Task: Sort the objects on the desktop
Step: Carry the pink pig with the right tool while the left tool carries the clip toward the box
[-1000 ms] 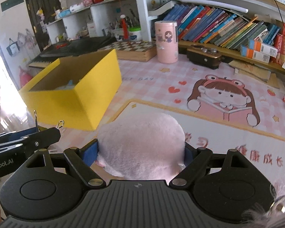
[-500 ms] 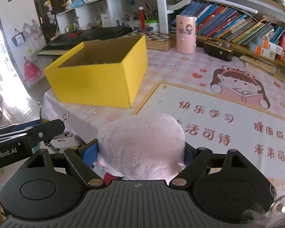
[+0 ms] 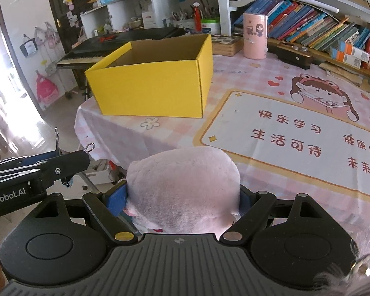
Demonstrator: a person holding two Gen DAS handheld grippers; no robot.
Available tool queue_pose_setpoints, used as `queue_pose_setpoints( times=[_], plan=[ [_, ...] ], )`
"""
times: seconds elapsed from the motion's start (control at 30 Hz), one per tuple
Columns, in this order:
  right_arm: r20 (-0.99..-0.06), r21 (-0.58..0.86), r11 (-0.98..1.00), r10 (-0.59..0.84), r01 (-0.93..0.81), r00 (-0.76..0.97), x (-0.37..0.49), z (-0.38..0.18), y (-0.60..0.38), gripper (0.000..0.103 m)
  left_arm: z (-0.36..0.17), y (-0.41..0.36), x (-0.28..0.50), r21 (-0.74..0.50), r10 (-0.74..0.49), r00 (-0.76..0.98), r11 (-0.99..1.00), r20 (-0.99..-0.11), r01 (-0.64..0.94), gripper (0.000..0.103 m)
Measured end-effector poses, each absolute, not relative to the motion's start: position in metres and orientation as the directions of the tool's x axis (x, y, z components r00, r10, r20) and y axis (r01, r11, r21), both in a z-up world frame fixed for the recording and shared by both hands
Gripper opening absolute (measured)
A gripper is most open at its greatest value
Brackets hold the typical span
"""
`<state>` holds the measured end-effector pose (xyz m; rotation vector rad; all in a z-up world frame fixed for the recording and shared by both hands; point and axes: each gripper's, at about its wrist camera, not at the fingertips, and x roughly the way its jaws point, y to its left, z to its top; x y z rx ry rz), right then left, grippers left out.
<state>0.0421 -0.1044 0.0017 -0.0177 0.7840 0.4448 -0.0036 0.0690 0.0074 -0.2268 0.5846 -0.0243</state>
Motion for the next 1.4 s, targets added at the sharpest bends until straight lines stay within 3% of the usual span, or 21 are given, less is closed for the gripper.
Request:
queue_pose_setpoints(
  times=[1.07, 1.4],
  plan=[
    [-0.675, 0.133, 0.881, 0.416, -0.454, 0.610, 0.040, 0.007, -0.070, 0.084, 0.010, 0.098, -0.015, -0.225, -0.032, 0.852, 0.969, -0.523, -0.102, 0.042],
    [-0.612, 0.112, 0.873, 0.437, -0.475, 0.659, 0.064, 0.022, -0.069, 0.084, 0.022, 0.100, 0.005, -0.203, 0.003, 0.885, 0.973, -0.465, -0.110, 0.042]
  ],
)
